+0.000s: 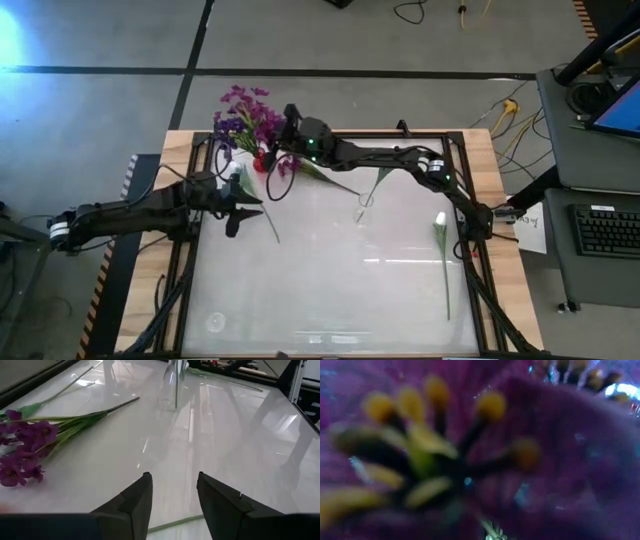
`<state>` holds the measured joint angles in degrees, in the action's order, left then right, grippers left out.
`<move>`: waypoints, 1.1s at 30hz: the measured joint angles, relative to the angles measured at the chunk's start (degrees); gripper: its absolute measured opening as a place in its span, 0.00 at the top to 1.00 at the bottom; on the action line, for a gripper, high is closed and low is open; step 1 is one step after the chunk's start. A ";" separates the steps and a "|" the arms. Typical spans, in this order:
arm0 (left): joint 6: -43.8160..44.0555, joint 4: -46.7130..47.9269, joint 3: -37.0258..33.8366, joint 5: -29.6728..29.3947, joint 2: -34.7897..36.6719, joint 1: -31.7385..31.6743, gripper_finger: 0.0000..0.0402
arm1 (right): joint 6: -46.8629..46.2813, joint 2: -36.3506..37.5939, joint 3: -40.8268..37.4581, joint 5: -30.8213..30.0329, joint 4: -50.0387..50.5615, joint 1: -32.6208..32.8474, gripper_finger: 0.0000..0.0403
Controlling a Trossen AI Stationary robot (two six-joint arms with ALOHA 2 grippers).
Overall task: Sort flowers into vase by color
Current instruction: Put the light purple flowers into the red vase
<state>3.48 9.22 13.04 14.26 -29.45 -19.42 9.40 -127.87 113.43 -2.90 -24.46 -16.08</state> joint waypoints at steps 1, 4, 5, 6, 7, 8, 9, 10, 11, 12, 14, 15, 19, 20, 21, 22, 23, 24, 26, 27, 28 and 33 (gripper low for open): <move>0.02 -0.09 0.00 0.00 0.00 0.00 0.65 | -0.30 -0.39 0.19 -0.01 0.17 0.00 0.96; 0.22 0.16 0.00 -0.02 -0.02 0.00 0.67 | -0.84 -1.09 0.29 -0.02 0.55 -0.09 0.96; 0.23 0.24 0.00 -0.02 -0.02 0.00 0.68 | -0.82 -1.22 0.26 -0.02 0.54 -0.09 0.96; 0.25 0.33 0.00 -0.02 -0.02 0.00 0.68 | -0.84 -1.27 0.26 -0.04 0.40 -0.14 0.96; 0.25 0.34 0.00 -0.04 -0.02 0.00 0.69 | -0.97 -1.33 0.26 -0.04 0.25 -0.21 0.96; 0.25 0.32 0.00 -0.04 -0.02 0.00 0.69 | -1.27 -1.42 0.26 -0.04 0.11 -0.31 0.96; 0.25 0.32 0.00 -0.06 -0.02 0.00 0.69 | -1.79 -1.51 0.26 -0.02 0.10 -0.44 0.96; 0.25 0.34 0.00 -0.08 -0.02 0.00 0.69 | -2.14 -1.63 0.25 -0.04 0.13 -0.47 0.96; 0.25 0.34 0.00 -0.10 -0.02 0.00 0.69 | -2.19 -1.69 0.11 -0.07 0.18 -0.48 0.96; 0.27 0.33 0.00 -0.15 -0.06 0.00 0.69 | -2.12 -1.72 -0.02 -0.07 0.34 -0.48 0.96; 0.27 0.33 0.00 -0.20 -0.07 0.00 0.69 | -2.08 -1.77 -0.04 -0.07 0.58 -0.52 0.95; 0.28 0.32 0.00 -0.21 -0.07 0.00 0.69 | -2.26 -1.77 -0.04 -0.07 0.56 -0.52 0.95; 0.53 0.30 0.00 -0.24 -0.07 0.00 0.69 | -2.39 -1.77 -0.07 -0.07 0.93 -0.48 0.90; 0.53 0.30 0.00 -0.24 -0.07 0.00 0.69 | -2.59 -1.77 -0.13 -0.07 1.31 -0.48 0.89; 0.53 0.30 0.00 -0.26 -0.07 0.00 0.69 | -2.90 -1.77 -0.13 -0.07 1.68 -0.48 0.87; 0.53 0.30 0.00 -0.26 -0.07 0.00 0.69 | -3.39 -1.77 -0.13 -0.07 1.96 -0.52 0.86; 0.53 0.28 0.00 -0.28 -0.07 0.00 0.69 | -3.48 -1.77 -0.13 -0.07 2.13 -0.57 0.84; 0.53 0.28 0.00 -0.30 -0.07 0.00 0.69 | -3.69 -1.77 -0.13 -0.07 2.39 -0.57 0.82; 0.53 0.27 0.00 -0.35 -0.07 0.00 0.69 | -3.93 -1.77 -0.13 -0.07 3.20 -0.60 0.79; 0.53 0.25 0.00 -0.35 -0.07 0.00 0.69 | -3.95 -1.77 -0.13 -0.08 3.69 -0.62 0.77; 0.53 0.25 0.00 -0.37 -0.07 0.00 0.69 | -3.94 -1.77 -0.14 -0.07 4.24 -0.63 0.75; 0.60 0.25 0.00 -0.37 -0.07 0.00 0.69 | -3.88 -1.77 -0.15 -0.09 6.11 -0.63 0.64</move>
<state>4.08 9.47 13.04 13.89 -29.52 -19.42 5.52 -129.64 113.27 -2.98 -18.35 -16.71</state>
